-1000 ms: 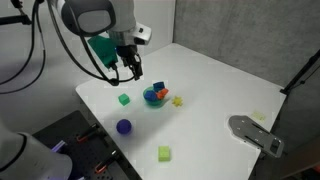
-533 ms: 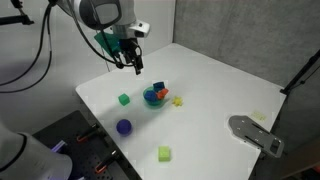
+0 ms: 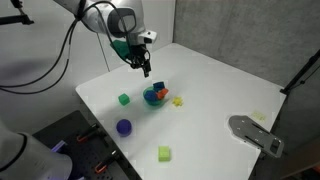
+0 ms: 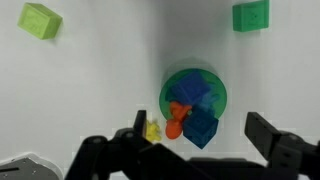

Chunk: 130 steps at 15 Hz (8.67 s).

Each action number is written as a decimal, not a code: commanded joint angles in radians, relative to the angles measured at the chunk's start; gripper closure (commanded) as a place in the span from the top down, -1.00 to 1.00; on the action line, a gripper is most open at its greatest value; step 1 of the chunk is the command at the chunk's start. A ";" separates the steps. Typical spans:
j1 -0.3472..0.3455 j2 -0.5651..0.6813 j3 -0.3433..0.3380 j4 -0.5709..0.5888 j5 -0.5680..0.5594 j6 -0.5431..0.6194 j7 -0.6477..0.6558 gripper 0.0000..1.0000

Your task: Put the blue building block on top of the lime green building block

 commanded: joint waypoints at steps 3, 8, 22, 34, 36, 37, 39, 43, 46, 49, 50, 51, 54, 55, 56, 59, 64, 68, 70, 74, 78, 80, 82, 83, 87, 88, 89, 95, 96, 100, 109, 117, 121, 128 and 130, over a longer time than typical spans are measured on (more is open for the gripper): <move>0.047 0.177 -0.034 0.123 -0.058 0.037 0.060 1.00; 0.091 0.311 -0.077 0.188 -0.072 0.064 0.059 1.00; 0.327 0.573 -0.246 0.282 -0.226 0.190 0.263 1.00; 0.401 0.647 -0.329 0.303 -0.265 0.226 0.326 0.36; 0.398 0.632 -0.324 0.297 -0.258 0.219 0.318 -0.02; 0.385 0.615 -0.314 0.292 -0.246 0.213 0.304 -0.14; 0.370 0.588 -0.303 0.288 -0.231 0.203 0.288 -0.26; 0.346 0.529 -0.297 0.284 -0.221 0.191 0.283 -0.37; 0.324 0.501 -0.303 0.289 -0.227 0.179 0.290 -0.38; 0.284 0.499 -0.317 0.303 -0.233 0.164 0.292 -0.38; 0.268 0.500 -0.319 0.305 -0.231 0.158 0.289 -0.38; 0.248 0.505 -0.323 0.307 -0.229 0.154 0.284 -0.38; 0.185 0.514 -0.332 0.306 -0.222 0.127 0.265 -0.38; 0.169 0.518 -0.338 0.308 -0.226 0.118 0.262 -0.38; 0.152 0.522 -0.343 0.306 -0.228 0.100 0.255 -0.38; 0.110 0.535 -0.354 0.298 -0.234 0.044 0.226 -0.38; 0.037 0.546 -0.354 0.283 -0.227 -0.080 0.113 -0.38; -0.029 0.531 -0.354 0.248 -0.221 -0.118 0.014 -0.38; -0.061 0.525 -0.351 0.228 -0.216 -0.120 -0.037 -0.38; -0.127 0.519 -0.337 0.188 -0.180 -0.105 -0.145 -0.38; -0.187 0.518 -0.316 0.168 -0.102 -0.084 -0.256 -0.38; -0.210 0.523 -0.306 0.169 -0.068 -0.079 -0.301 -0.38; -0.227 0.526 -0.299 0.170 -0.039 -0.078 -0.336 -0.38; -0.233 0.527 -0.296 0.171 -0.028 -0.082 -0.349 -0.38; -0.251 0.532 -0.288 0.169 0.008 -0.083 -0.390 -0.38; -0.253 0.533 -0.288 0.170 0.012 -0.084 -0.393 -0.38; -0.254 0.533 -0.290 0.169 0.016 -0.082 -0.395 -0.38; -0.259 0.535 -0.296 0.169 0.017 -0.073 -0.395 0.18; -0.260 0.536 -0.296 0.170 0.017 -0.073 -0.395 0.60; -0.263 0.532 -0.294 0.168 0.018 -0.072 -0.399 1.00; -0.120 0.431 -0.282 0.184 -0.056 -0.164 -0.317 1.00; 0.020 0.270 -0.209 0.237 -0.093 -0.268 -0.202 1.00; 0.037 0.141 -0.181 0.229 -0.092 -0.269 -0.175 1.00; 0.018 -0.070 -0.135 0.248 -0.019 -0.325 -0.204 1.00; 0.012 -0.104 -0.133 0.263 0.039 -0.358 -0.224 1.00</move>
